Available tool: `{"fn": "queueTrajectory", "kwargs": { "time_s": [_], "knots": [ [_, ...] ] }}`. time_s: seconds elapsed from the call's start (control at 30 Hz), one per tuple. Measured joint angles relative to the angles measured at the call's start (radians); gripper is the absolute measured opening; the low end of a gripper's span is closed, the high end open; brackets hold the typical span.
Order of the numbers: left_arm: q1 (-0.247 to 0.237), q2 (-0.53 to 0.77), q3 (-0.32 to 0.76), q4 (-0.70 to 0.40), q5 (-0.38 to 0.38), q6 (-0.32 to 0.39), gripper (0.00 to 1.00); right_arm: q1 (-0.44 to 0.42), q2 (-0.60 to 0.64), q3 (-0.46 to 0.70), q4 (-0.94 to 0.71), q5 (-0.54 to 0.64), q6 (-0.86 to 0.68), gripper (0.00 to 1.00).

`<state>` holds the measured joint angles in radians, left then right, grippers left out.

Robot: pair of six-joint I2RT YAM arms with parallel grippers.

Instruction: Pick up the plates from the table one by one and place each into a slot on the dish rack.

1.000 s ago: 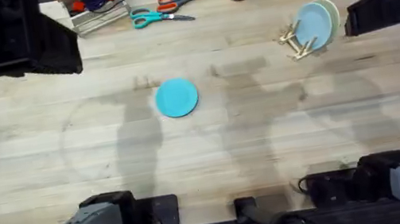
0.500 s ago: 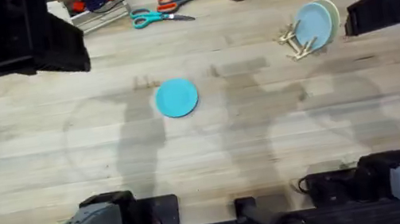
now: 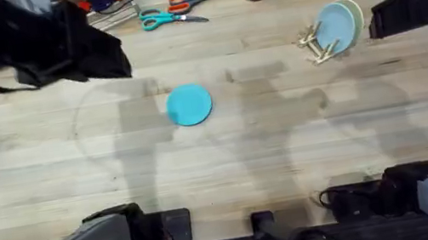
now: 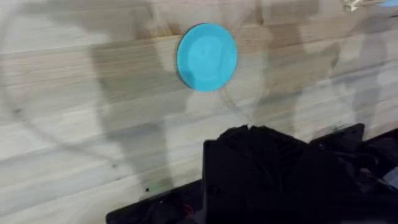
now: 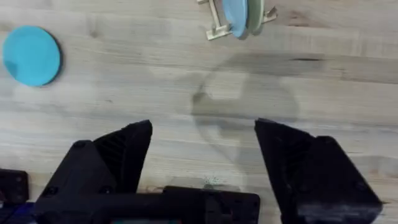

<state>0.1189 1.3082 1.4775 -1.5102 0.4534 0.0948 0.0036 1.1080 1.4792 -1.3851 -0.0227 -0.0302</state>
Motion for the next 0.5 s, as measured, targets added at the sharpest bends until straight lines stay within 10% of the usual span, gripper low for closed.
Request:
{"fn": "queueTrajectory", "kwargs": {
  "time_s": [0.5],
  "knots": [
    [0.021,0.131,-0.385,0.34,0.194,0.057,0.041,0.0,0.0,0.0,0.0,0.0,0.0,0.993]
  ]
}}
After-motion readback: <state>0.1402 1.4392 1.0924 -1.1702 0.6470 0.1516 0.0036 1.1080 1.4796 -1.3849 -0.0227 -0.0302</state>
